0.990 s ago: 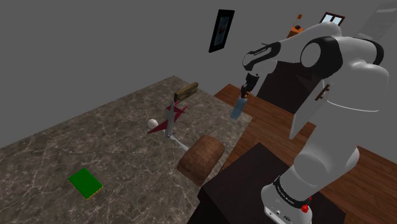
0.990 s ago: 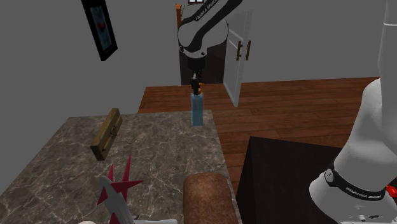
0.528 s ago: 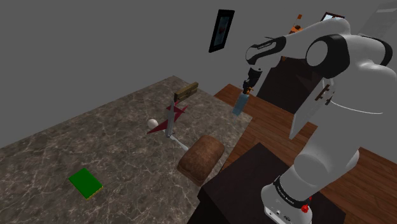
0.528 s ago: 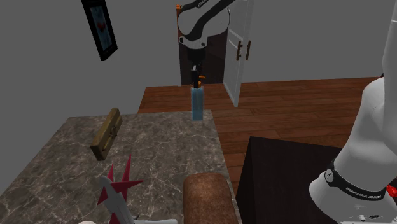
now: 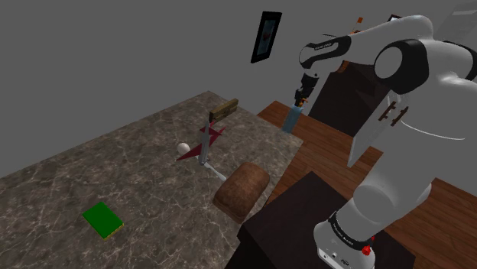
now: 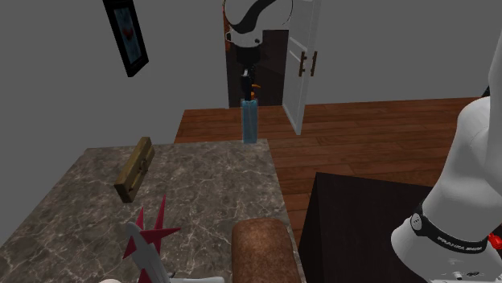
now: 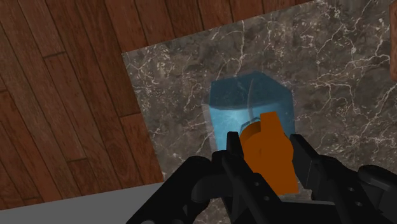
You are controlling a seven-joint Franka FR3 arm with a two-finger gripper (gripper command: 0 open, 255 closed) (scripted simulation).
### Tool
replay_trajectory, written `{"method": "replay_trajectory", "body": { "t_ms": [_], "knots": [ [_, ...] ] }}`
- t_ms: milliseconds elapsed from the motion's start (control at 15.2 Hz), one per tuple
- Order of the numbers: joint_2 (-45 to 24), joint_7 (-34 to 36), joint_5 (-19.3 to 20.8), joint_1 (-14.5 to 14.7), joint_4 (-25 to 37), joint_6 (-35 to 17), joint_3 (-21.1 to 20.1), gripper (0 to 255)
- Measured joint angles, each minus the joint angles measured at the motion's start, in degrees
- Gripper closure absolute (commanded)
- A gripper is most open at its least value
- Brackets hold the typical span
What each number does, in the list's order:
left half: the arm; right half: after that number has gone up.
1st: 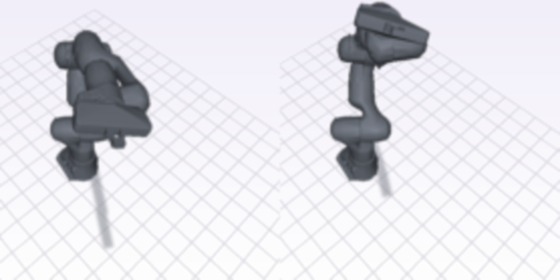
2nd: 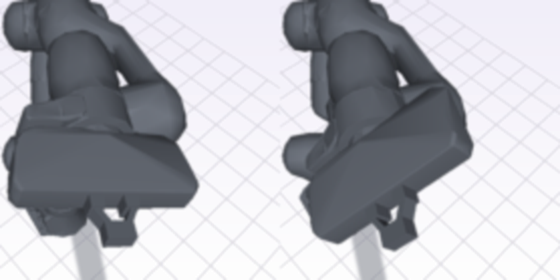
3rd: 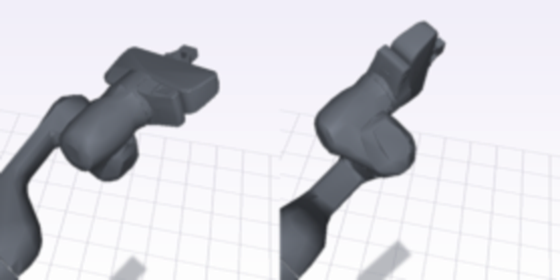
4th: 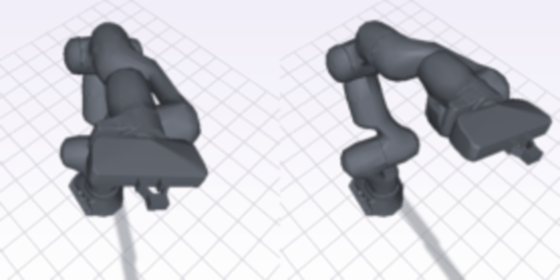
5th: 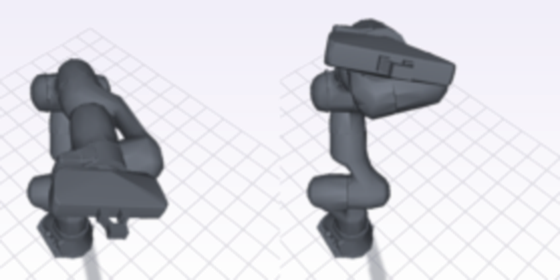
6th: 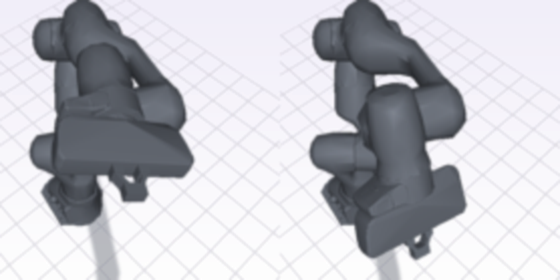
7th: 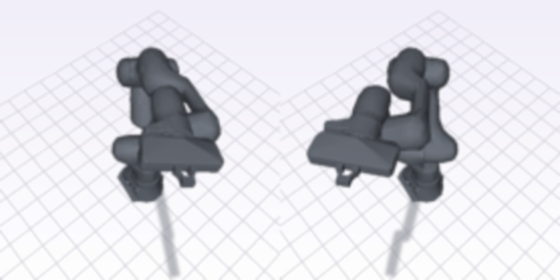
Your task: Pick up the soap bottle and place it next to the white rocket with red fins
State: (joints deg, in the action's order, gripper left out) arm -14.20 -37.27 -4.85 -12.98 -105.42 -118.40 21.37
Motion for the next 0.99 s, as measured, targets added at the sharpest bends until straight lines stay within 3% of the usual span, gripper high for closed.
{"method": "replay_trajectory", "body": {
  "t_ms": [990],
  "knots": [
    [2.9,0.8,1.4,0.2,8.3,11.0,0.4,255]
  ]
}}
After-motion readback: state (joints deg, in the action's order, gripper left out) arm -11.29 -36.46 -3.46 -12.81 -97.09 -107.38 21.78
